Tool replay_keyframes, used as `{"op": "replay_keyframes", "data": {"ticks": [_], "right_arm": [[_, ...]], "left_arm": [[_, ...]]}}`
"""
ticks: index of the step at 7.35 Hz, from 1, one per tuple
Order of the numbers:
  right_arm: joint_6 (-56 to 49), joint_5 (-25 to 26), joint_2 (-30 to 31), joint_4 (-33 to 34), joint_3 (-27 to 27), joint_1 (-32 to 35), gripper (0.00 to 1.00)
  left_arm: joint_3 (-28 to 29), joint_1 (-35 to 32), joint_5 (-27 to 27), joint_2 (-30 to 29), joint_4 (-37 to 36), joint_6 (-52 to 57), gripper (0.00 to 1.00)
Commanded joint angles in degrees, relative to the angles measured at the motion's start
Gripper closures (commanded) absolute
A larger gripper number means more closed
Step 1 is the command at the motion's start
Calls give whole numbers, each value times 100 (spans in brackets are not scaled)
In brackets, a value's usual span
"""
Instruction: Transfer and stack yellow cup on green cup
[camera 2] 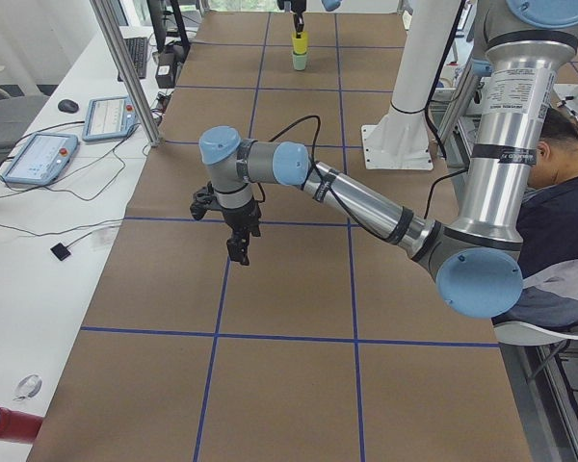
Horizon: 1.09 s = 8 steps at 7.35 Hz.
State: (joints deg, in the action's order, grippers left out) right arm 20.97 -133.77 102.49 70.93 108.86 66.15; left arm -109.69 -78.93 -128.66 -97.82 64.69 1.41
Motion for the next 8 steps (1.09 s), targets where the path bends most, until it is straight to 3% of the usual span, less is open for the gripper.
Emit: {"op": "replay_keyframes", "data": {"ticks": [1, 2, 3, 7, 8], "right_arm": [[4, -9, -10, 0, 3, -40, 100], [-5, -9, -19, 0, 3, -40, 75], [-22, -9, -45, 0, 3, -49, 1], [12, 0, -106, 0, 82, -49, 0], [30, 26, -359, 96, -31, 64, 1]], "left_arm": [[-9, 1, -10, 0, 0, -1, 0], [-9, 1, -10, 0, 0, -1, 0], [0, 1, -10, 0, 0, -1, 0], [9, 1, -1, 44, 0, -1, 0], [26, -8, -1, 44, 0, -1, 0]]}}
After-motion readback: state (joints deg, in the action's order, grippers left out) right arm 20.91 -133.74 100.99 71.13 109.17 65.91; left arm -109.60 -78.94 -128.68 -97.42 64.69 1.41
